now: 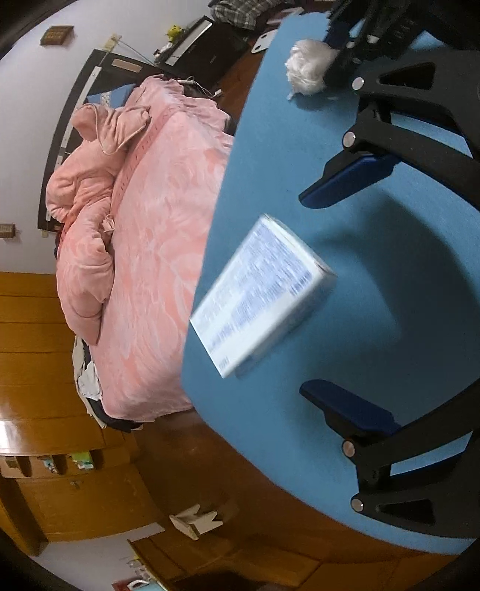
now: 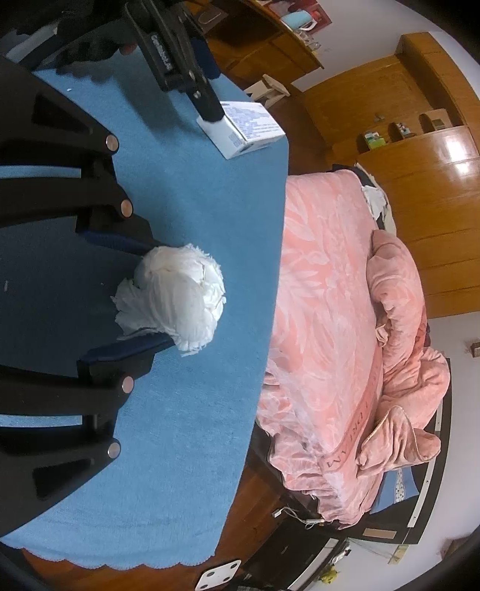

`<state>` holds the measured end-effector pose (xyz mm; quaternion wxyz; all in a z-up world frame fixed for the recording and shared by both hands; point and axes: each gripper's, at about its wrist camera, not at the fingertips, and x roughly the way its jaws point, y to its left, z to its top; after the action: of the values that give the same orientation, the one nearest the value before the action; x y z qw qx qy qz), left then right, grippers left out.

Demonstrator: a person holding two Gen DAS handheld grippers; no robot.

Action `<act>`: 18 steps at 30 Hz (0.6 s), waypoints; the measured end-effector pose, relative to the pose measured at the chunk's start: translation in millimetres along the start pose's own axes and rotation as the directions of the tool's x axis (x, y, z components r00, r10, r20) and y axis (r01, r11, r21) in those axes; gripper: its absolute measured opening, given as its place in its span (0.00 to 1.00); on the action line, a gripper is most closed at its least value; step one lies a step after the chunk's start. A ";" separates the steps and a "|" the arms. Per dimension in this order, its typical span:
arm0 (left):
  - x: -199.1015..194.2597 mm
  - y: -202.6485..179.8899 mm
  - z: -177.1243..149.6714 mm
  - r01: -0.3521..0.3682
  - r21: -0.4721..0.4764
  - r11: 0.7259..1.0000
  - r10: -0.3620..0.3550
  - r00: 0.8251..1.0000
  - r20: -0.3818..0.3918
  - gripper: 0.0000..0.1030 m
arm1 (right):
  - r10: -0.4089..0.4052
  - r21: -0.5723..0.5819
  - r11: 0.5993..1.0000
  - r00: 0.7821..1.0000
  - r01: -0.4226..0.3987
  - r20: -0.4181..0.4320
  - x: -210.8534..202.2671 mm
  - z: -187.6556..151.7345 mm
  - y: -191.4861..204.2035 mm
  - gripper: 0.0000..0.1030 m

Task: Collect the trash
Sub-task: 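Grasp the white medicine box with the left gripper while the right gripper holds the tissue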

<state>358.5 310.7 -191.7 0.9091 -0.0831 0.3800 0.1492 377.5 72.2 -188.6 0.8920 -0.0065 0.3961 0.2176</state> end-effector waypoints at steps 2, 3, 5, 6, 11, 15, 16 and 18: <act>8.2 -4.6 5.0 -0.015 -0.010 1.000 0.015 1.000 -0.009 0.89 | -0.002 -0.009 1.000 1.000 0.002 0.003 0.2 1.2 -0.4 0.41; 12.2 -6.1 7.2 -0.016 -0.017 1.000 0.016 1.000 -0.015 0.89 | -0.002 -0.008 1.000 1.000 0.002 0.003 0.5 1.3 -1.1 0.41; 18.4 -8.8 10.1 -0.029 -0.028 0.999 0.028 0.999 -0.024 0.89 | 0.001 0.002 1.000 1.000 -0.001 -0.004 2.6 2.1 -3.9 0.41; 21.7 -9.5 12.0 -0.035 -0.034 0.999 0.034 0.999 -0.030 0.89 | 0.002 0.007 1.000 1.000 -0.002 -0.008 3.6 2.3 -4.7 0.41; 34.8 -10.2 16.6 -0.041 -0.061 0.997 0.037 0.997 -0.064 0.89 | 0.015 -0.002 1.000 1.000 -0.015 -0.016 4.8 2.4 -3.5 0.41; 39.6 -2.5 15.9 -0.041 -0.097 0.994 0.033 0.996 -0.087 0.89 | 0.017 -0.009 1.000 1.000 -0.018 -0.017 5.1 2.0 -2.1 0.41; 38.4 2.8 14.7 -0.040 -0.117 0.992 0.030 0.996 -0.086 0.89 | 0.019 -0.011 1.000 1.000 -0.019 -0.017 4.9 1.9 -1.9 0.41; 35.0 12.6 11.0 -0.043 -0.142 0.989 0.031 0.996 -0.085 0.89 | 0.018 -0.010 1.000 1.000 -0.019 -0.016 5.0 1.9 -1.6 0.41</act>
<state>385.0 332.8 -209.5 0.8813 -0.1475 0.4070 0.1894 382.5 73.1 -191.1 0.8867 -0.0091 0.4023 0.2277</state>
